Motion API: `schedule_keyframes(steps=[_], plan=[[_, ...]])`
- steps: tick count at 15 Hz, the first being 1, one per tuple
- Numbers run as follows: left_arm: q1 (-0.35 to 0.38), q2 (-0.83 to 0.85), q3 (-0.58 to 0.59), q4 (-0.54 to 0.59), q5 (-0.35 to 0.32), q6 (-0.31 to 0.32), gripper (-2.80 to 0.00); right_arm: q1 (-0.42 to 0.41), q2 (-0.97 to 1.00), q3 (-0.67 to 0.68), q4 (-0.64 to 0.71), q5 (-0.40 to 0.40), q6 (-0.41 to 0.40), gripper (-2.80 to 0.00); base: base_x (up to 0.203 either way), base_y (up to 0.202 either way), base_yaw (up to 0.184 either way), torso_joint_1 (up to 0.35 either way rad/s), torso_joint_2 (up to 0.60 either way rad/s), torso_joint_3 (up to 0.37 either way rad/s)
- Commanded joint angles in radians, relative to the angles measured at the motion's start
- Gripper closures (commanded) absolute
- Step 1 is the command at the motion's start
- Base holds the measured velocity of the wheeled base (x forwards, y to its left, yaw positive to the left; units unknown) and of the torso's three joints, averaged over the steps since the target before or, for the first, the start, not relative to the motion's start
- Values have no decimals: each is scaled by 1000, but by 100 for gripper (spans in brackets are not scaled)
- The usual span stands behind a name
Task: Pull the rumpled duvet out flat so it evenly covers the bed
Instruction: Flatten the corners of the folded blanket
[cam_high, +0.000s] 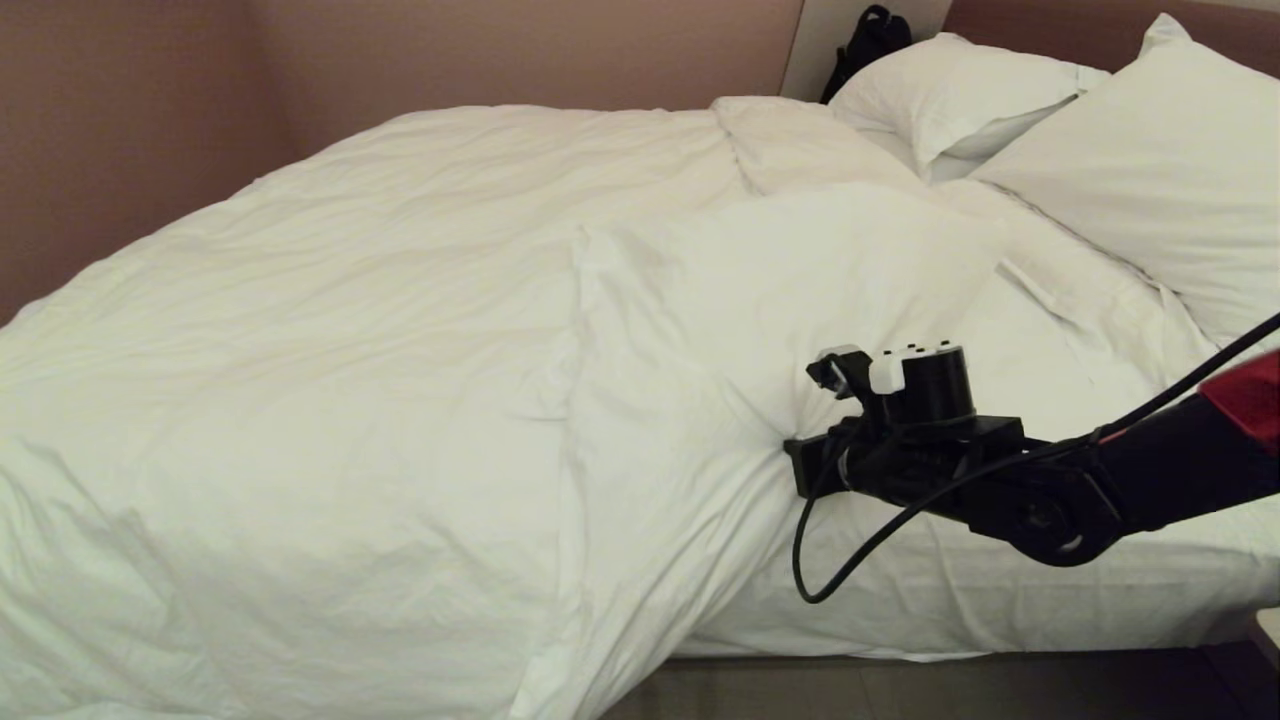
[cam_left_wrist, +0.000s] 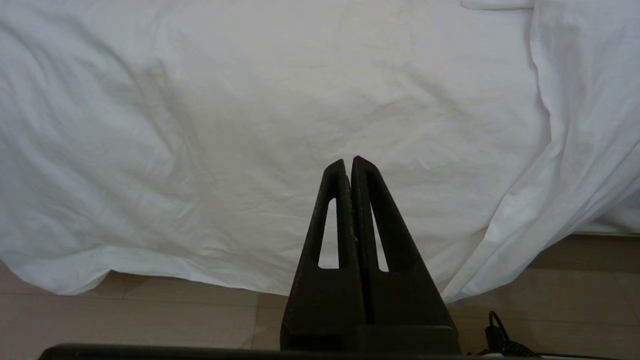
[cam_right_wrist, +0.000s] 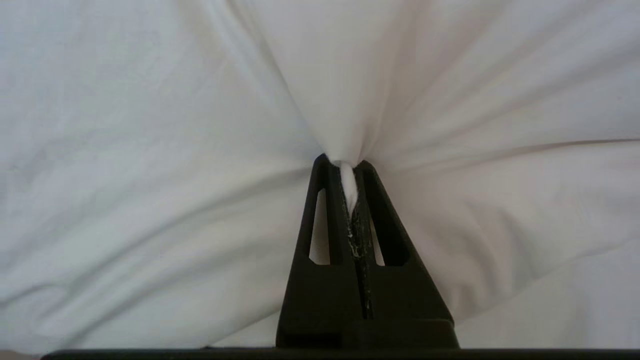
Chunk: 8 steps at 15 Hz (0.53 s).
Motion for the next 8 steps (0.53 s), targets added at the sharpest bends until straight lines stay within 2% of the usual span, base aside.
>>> schedule_keyframes(steps=[1, 8], plan=[[0, 0, 0, 0, 0, -1, 0, 0, -64, 21, -6, -1, -1, 0, 0, 0, 0, 0, 0, 0], [0, 0, 0, 0, 0, -1, 0, 0, -150, 113, -5, -10, -1, 0, 0, 0, 0, 0, 0, 0]])
